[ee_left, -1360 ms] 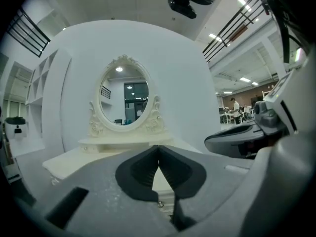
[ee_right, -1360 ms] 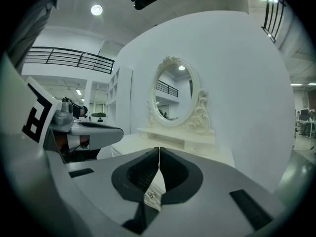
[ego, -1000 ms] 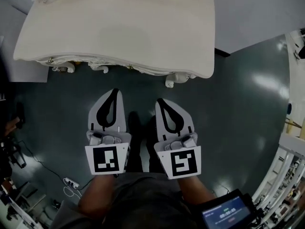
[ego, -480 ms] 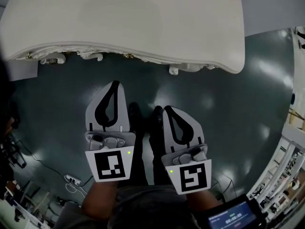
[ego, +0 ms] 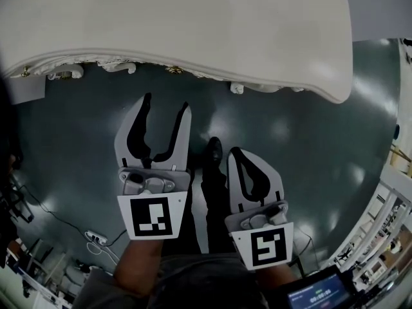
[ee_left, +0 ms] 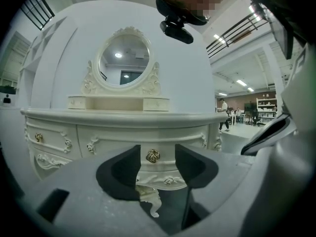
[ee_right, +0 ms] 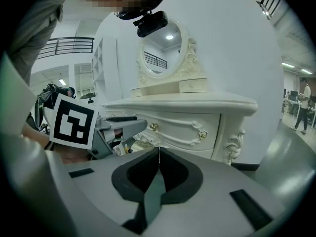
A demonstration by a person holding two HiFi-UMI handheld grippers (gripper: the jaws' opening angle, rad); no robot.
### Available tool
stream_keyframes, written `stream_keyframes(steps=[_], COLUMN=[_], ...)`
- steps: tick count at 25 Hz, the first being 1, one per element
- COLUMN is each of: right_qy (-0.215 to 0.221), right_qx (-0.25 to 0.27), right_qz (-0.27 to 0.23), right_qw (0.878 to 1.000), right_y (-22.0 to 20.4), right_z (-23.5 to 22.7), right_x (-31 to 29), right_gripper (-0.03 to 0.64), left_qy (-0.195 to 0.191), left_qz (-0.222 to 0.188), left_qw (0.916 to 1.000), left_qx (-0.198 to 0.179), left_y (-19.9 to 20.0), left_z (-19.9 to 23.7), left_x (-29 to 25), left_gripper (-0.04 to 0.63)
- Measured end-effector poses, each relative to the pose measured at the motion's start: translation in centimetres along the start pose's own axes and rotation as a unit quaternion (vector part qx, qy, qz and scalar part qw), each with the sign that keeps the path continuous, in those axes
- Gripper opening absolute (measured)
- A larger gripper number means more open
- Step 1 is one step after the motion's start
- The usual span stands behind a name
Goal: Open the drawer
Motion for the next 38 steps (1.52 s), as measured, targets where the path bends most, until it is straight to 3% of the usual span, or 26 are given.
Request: stream_keyframes(steps=[8,38], right_qy=[-0.001,-0.007], right_qx=[-0.006,-0.014], right_qz=[0.007,0.029], right_qw=[1.000,0.999], right_y=[-0.8,-2.3], right_z=[-0.5,-1.7], right_x=[-0.7,-1.5], right_gripper=[0.014,0.014], left_qy=[0.007,0.006], left_qz=[0.010,-0.010], left_qw=[0.9999,0.9998], left_qx=[-0.001,-0.017], left_y=[-1.3,-2.2], left_z=[0.4,0.7], left_x=[-1.4,-6.1], left_gripper=[0.229,0.236])
Point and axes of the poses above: the fingertips, and each gripper's own axes: x backward along the fingers, z to its left, y out of its top, the point moved 10 cm from there along x, backward along the fingers, and after that the axes turned 1 degree about -x, right-handed, at the moved point
